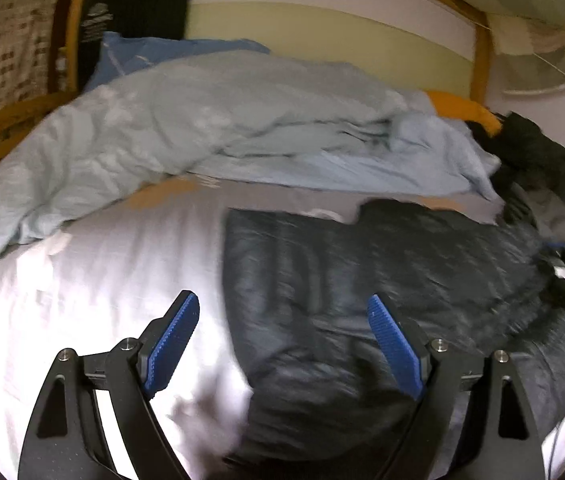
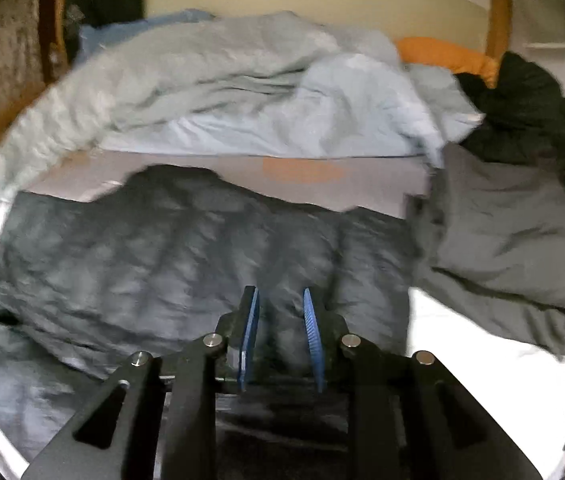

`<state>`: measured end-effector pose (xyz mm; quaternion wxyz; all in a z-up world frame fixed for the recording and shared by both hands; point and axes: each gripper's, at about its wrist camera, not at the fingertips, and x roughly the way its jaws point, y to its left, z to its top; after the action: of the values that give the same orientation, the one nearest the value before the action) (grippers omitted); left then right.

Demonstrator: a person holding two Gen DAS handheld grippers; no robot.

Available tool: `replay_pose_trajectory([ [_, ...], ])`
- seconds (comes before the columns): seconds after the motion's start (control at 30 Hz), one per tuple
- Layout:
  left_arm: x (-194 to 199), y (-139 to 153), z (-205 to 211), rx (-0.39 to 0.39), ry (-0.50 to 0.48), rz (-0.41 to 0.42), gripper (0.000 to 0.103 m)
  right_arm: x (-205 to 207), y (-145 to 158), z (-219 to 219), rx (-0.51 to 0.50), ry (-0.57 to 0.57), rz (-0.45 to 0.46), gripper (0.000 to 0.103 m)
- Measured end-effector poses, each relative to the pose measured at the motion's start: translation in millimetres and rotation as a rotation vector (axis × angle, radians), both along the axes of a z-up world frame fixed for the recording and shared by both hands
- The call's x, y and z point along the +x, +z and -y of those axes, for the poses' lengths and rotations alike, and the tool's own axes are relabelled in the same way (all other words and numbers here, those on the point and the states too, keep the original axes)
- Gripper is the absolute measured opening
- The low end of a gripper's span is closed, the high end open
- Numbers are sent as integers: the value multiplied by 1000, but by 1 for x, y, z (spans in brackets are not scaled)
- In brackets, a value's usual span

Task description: Fold large clothes

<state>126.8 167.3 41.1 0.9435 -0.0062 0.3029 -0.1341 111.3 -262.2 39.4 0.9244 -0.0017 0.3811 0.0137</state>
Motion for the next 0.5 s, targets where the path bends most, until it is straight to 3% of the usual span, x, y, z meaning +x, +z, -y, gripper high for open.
replay_pose_trajectory([
  [0.1,-4,-6,16,35,-32,-26,86,-1,4,-10,33,42,4,25],
  [0.17,4,-17,23,45,-39,-95,86,4,0,-20,27,89,-10,25],
  [0.27,17,-37,14,-6,27,-192,85,18,-19,-28,-12,84,-91,25],
  [0.37,33,-60,3,-13,86,-284,85,32,-47,-22,30,66,-191,25],
  [0.47,45,-74,-10,-110,107,-346,85,43,-63,-15,94,60,-213,25],
  [0.5,45,-74,-10,-108,113,-344,86,46,-65,-12,112,58,-208,25],
])
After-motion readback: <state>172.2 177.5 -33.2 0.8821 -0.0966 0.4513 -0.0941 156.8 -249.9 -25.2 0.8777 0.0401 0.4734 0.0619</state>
